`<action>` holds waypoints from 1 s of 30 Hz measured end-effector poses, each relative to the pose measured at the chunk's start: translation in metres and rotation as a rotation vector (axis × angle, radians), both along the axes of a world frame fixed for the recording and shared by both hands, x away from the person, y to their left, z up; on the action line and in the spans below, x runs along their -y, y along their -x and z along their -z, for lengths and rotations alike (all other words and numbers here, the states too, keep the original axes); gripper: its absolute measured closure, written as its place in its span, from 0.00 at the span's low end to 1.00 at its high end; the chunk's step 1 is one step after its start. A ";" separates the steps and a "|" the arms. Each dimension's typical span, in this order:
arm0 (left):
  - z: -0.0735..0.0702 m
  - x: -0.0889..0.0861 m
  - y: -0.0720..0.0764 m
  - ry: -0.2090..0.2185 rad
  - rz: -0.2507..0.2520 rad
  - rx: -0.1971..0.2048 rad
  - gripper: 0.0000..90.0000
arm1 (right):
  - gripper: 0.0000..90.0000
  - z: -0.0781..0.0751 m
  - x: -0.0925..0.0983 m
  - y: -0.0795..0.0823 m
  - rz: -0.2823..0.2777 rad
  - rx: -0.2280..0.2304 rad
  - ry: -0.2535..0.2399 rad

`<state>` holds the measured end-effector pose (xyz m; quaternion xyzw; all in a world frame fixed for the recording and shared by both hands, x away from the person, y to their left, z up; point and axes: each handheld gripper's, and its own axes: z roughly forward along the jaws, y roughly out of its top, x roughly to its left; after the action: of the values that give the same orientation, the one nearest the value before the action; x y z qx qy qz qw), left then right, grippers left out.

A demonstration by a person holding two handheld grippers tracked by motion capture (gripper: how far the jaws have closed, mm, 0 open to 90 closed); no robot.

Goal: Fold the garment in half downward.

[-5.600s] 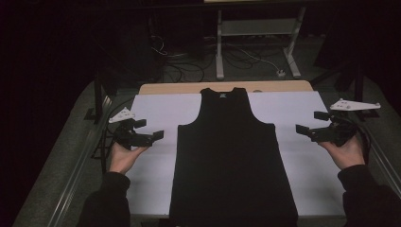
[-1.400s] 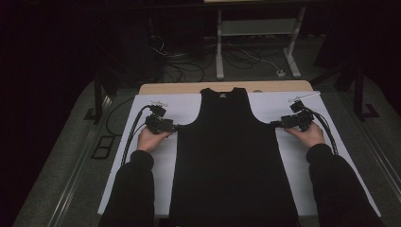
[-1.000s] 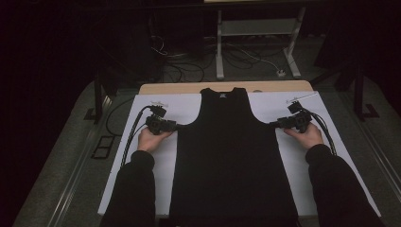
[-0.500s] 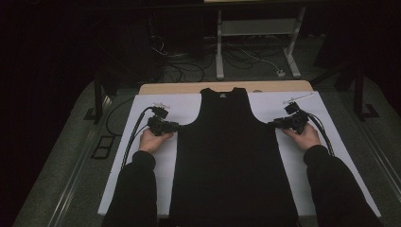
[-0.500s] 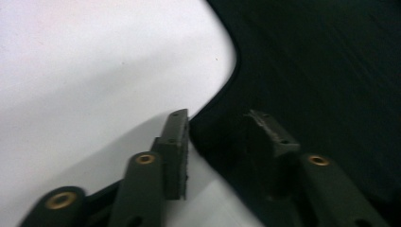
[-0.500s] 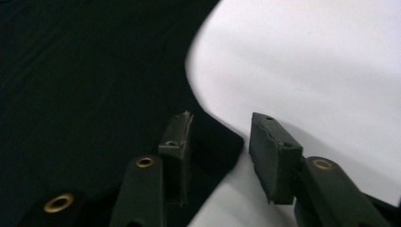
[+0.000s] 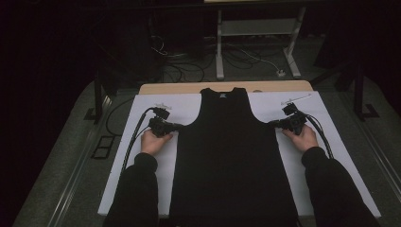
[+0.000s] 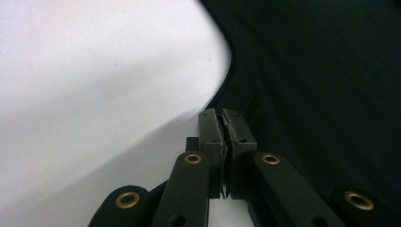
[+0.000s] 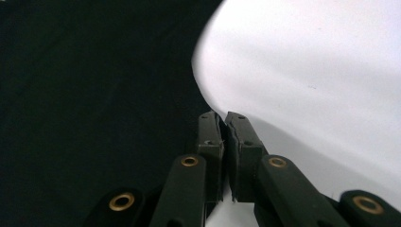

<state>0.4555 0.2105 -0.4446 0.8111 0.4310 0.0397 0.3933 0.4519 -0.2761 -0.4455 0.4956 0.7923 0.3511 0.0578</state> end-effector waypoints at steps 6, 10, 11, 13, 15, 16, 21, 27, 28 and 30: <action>0.002 -0.010 0.005 0.047 -0.028 -0.006 0.97 | 0.93 -0.002 0.009 0.004 0.002 -0.003 -0.094; -0.001 -0.012 0.010 0.076 -0.043 0.016 0.97 | 0.93 -0.004 0.012 0.008 -0.002 -0.004 -0.135; -0.002 -0.012 0.011 0.080 -0.043 0.024 0.97 | 0.93 -0.004 0.012 0.009 -0.005 -0.006 -0.140; -0.005 -0.011 0.013 0.090 -0.049 0.035 0.97 | 0.94 -0.005 0.013 0.011 -0.017 -0.006 -0.154; -0.007 -0.011 0.015 0.094 -0.052 0.037 0.97 | 0.94 -0.007 0.014 0.013 -0.024 0.000 -0.158; -0.008 -0.010 0.016 0.094 -0.056 0.040 0.97 | 0.94 -0.008 0.013 0.015 -0.026 0.003 -0.162; -0.015 -0.009 0.021 0.124 -0.053 0.065 0.97 | 0.94 -0.011 0.014 0.021 -0.025 0.024 -0.168; -0.015 -0.014 0.025 0.140 -0.066 0.069 0.97 | 0.94 -0.014 0.020 0.025 -0.005 0.028 -0.204; -0.016 -0.016 0.026 0.143 -0.071 0.068 0.97 | 0.94 -0.015 0.021 0.026 -0.004 0.028 -0.208; -0.016 -0.018 0.027 0.150 -0.078 0.068 0.97 | 0.94 -0.016 0.022 0.029 -0.006 0.038 -0.215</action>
<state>0.4286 0.2286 -0.4282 0.7602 0.4502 0.0500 0.4658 0.4226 -0.2978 -0.4292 0.4898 0.7504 0.4435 0.0183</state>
